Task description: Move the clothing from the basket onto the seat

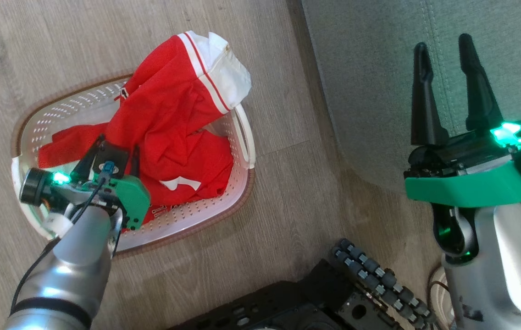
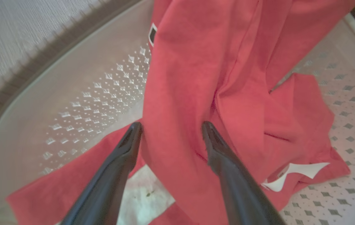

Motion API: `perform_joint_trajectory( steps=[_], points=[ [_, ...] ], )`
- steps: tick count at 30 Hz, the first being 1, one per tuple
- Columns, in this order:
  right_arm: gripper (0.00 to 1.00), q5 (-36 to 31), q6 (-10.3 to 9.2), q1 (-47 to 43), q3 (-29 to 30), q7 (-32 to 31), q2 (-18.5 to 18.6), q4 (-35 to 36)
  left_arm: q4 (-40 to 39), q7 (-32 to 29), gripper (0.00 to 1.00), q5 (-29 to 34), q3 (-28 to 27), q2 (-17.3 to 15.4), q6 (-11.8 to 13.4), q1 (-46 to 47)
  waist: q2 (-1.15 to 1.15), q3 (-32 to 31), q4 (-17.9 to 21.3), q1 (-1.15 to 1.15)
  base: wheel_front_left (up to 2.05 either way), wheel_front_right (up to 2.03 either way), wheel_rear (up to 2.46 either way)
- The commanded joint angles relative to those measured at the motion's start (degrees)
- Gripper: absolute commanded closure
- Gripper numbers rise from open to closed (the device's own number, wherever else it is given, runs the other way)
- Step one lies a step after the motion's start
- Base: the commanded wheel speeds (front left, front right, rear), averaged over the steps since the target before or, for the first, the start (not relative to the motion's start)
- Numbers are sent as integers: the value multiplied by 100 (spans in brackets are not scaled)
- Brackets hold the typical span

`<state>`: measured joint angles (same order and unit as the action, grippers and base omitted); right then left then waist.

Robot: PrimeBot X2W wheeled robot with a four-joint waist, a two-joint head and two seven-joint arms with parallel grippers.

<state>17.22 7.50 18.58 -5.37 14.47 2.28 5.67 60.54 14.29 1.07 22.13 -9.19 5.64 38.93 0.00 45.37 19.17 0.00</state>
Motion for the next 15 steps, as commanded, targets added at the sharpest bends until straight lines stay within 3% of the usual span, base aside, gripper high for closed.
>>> perform_joint_trajectory(
  steps=[1,2,3,5,6,10,15],
  points=[
    [0,23,-1,-32,-104,52,60,195,19,71,15,-40,-111,-31,-30,8,0,4,0,0,0,0,0],
    [0,24,-1,-26,-110,52,60,193,117,71,43,-63,-104,3,-67,53,0,4,-1,0,0,0,0],
    [0,25,-1,-20,-119,52,60,192,216,71,58,-90,-102,36,-103,94,0,2,-1,0,0,0,0],
    [0,25,-1,-8,-146,52,60,194,391,71,80,-140,-104,96,-139,163,0,-3,1,0,0,0,0],
    [0,22,-1,-4,-161,52,60,197,468,71,99,-155,-99,117,-148,189,0,-6,4,0,0,0,0],
    [0,-3,-1,6,-157,52,60,195,585,71,100,-218,-91,166,-162,269,0,-25,-9,0,0,0,0],
    [0,-88,-1,-35,-38,52,60,106,168,71,100,-332,-102,232,-223,169,0,-215,-147,0,0,0,0]
  ],
)
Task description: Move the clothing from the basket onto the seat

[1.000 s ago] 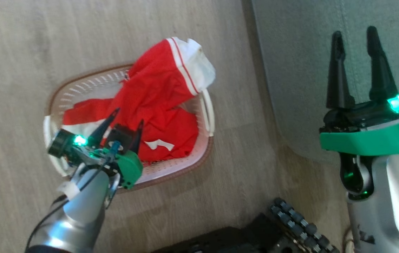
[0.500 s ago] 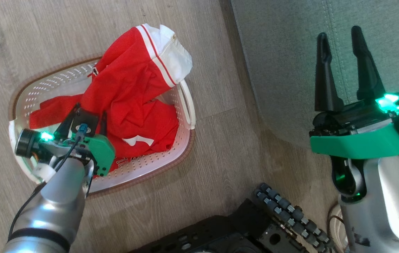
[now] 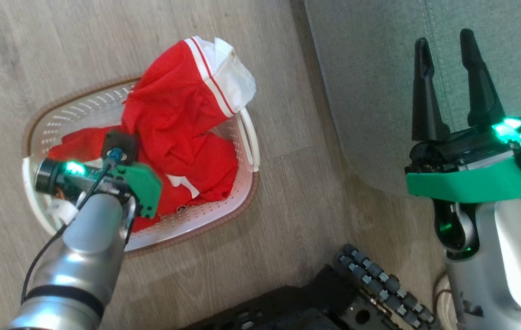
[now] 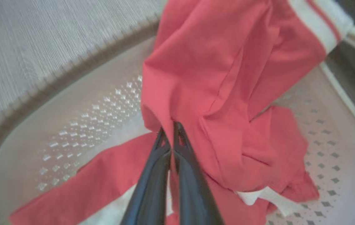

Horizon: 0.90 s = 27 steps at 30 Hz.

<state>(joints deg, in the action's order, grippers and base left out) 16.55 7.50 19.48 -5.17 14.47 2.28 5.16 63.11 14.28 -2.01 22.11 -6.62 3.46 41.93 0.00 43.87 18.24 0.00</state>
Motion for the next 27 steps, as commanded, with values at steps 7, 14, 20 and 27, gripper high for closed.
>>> perform_joint_trajectory(
  steps=[7,14,20,27],
  points=[
    [0,-163,-1,-218,51,52,60,-118,-1111,72,100,-120,33,59,-342,-586,0,-707,-395,0,0,0,0],
    [0,-420,-1,-524,197,52,60,-536,-2101,72,100,-219,161,163,-533,-1181,0,-1762,-827,0,0,0,0],
    [0,-625,-1,-972,306,52,60,-924,-2813,72,100,-392,187,256,-625,-1612,0,-2780,-1157,0,0,0,0],
    [0,-731,-1,-1505,342,52,60,-1243,-3291,72,100,-593,252,324,-718,-1872,0,-3737,-1386,0,0,0,0]
  ],
)
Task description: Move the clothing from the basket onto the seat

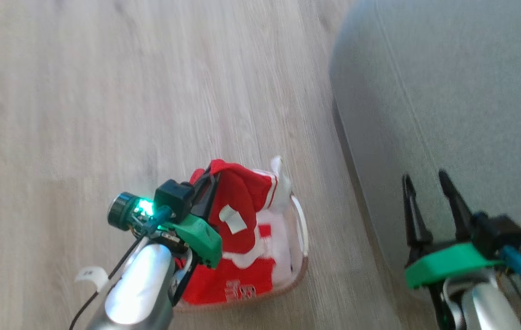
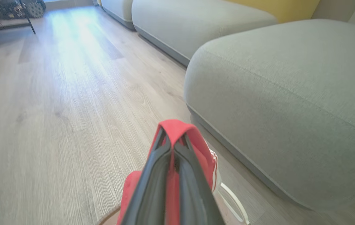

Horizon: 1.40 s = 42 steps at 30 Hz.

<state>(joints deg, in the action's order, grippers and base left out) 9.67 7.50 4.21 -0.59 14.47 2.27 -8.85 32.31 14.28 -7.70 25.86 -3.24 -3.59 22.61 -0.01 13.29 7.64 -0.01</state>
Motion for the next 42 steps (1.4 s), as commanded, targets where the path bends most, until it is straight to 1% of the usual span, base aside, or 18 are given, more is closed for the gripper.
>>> perform_joint_trajectory(
  steps=[1,6,15,19,24,32,35,42],
  points=[
    [0,-54,-1,-66,-117,52,61,118,-249,72,100,-66,-106,-7,-36,37,1,-822,-357,1,0,0,0],
    [0,-84,-1,-392,-187,52,61,-11,-355,72,100,-255,-12,17,-106,82,1,-1359,-476,1,0,0,0],
    [0,-88,-1,-526,-440,52,61,-95,-418,-50,100,-571,197,32,-142,749,1,-1756,-609,1,0,0,0],
    [0,-116,-1,-535,-558,52,61,-148,-509,-84,100,-861,355,34,-33,1119,1,-1859,-672,1,0,0,0],
    [0,-191,-1,-437,-734,52,61,-213,-576,-115,100,-1175,760,35,89,1523,1,-1955,-740,1,0,0,0],
    [0,-380,-1,53,-1153,52,61,-390,-602,-84,100,-1608,1247,35,366,2025,1,-2032,-787,1,0,0,0],
    [0,-415,-1,350,-1359,52,61,-585,-587,-60,100,-1786,1476,35,463,2161,1,-2035,-798,1,0,0,0],
    [0,-419,-1,717,-1492,52,61,-1020,-670,-12,100,-2020,1801,35,600,2276,1,-2026,-883,1,0,0,0]
  ],
)
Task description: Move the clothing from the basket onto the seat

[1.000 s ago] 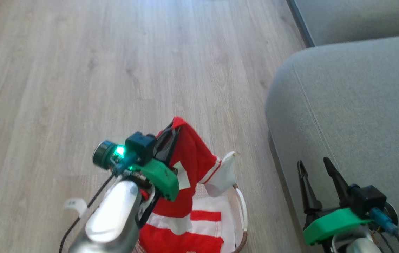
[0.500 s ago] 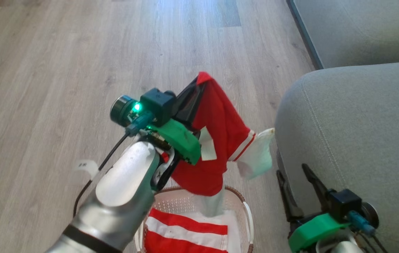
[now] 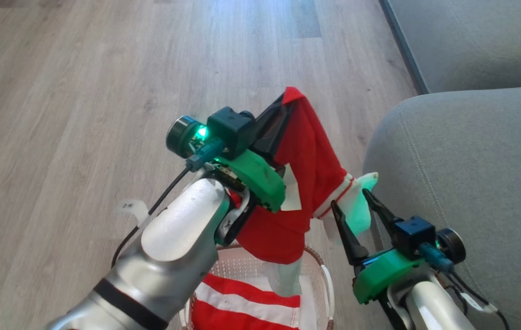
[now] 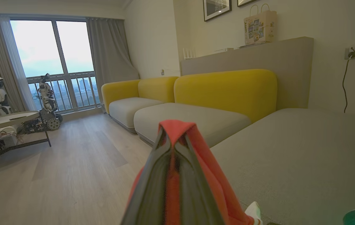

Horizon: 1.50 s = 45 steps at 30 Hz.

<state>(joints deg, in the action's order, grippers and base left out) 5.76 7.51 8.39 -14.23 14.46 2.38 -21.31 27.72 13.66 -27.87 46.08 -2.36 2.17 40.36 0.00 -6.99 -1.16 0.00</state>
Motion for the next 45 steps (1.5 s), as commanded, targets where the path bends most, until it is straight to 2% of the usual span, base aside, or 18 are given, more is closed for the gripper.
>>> perform_joint_trajectory(
  steps=[1,14,15,16,18,19,20,27,35,36,37,38,39,40,41,43,45],
  points=[
    [0,-15,-2,353,-153,54,50,125,-237,58,100,-39,-170,-53,46,517,0,3,-21,0,0,0,0],
    [0,371,-2,1151,-708,54,50,-768,-397,114,100,-386,338,-52,224,664,0,27,-241,0,0,0,0],
    [2,397,-2,1211,-763,54,50,-817,-399,116,100,-412,364,-52,229,674,0,27,-255,0,0,0,0],
    [15,419,-2,1266,-799,54,50,-856,-398,118,100,-433,385,-52,235,683,0,28,-269,0,0,0,0],
    [55,453,-2,1361,-876,54,50,-918,-387,122,100,-466,410,-52,252,702,0,35,-293,0,0,0,0],
    [71,460,-2,1403,-902,54,50,-944,-375,123,100,-479,415,-52,263,708,0,40,-304,0,0,0,0],
    [100,464,-2,1439,-917,54,50,-962,-362,125,100,-493,418,-52,271,709,0,46,-313,0,0,0,0],
    [100,480,-2,1456,-907,54,50,-903,-125,131,100,-575,272,-53,337,610,0,90,-290,0,0,0,0],
    [100,310,-2,1482,-498,54,50,-615,18,133,100,-777,-154,-69,268,163,0,158,-39,0,0,0,0],
    [100,271,-2,1500,-421,54,50,-565,15,133,89,-792,-205,-68,255,94,0,166,5,0,0,0,0],
    [100,222,-2,1521,-344,54,50,-510,6,133,62,-793,-248,-67,243,26,0,175,51,0,0,0,0],
    [100,169,-2,1545,-274,54,50,-455,-2,133,51,-786,-284,-66,232,-42,0,186,103,0,0,0,0],
    [100,169,-2,1545,-274,54,50,-455,-2,133,51,-786,-284,-66,232,-42,0,186,103,0,0,0,0],
    [100,43,-2,1608,-155,54,50,-361,-9,133,17,-772,-342,-64,201,-183,0,213,228,0,0,0,0],
    [100,43,-2,1608,-155,54,50,-361,-9,133,17,-772,-342,-64,201,-183,0,213,228,0,0,0,0],
    [100,-116,-2,1674,-55,54,50,-303,-17,133,0,-758,-388,-62,159,-323,0,226,371,0,0,0,0],
    [100,-238,-2,1736,44,54,62,-245,-10,133,0,-716,-413,-61,116,-450,0,236,525,0,0,0,0]
  ],
)
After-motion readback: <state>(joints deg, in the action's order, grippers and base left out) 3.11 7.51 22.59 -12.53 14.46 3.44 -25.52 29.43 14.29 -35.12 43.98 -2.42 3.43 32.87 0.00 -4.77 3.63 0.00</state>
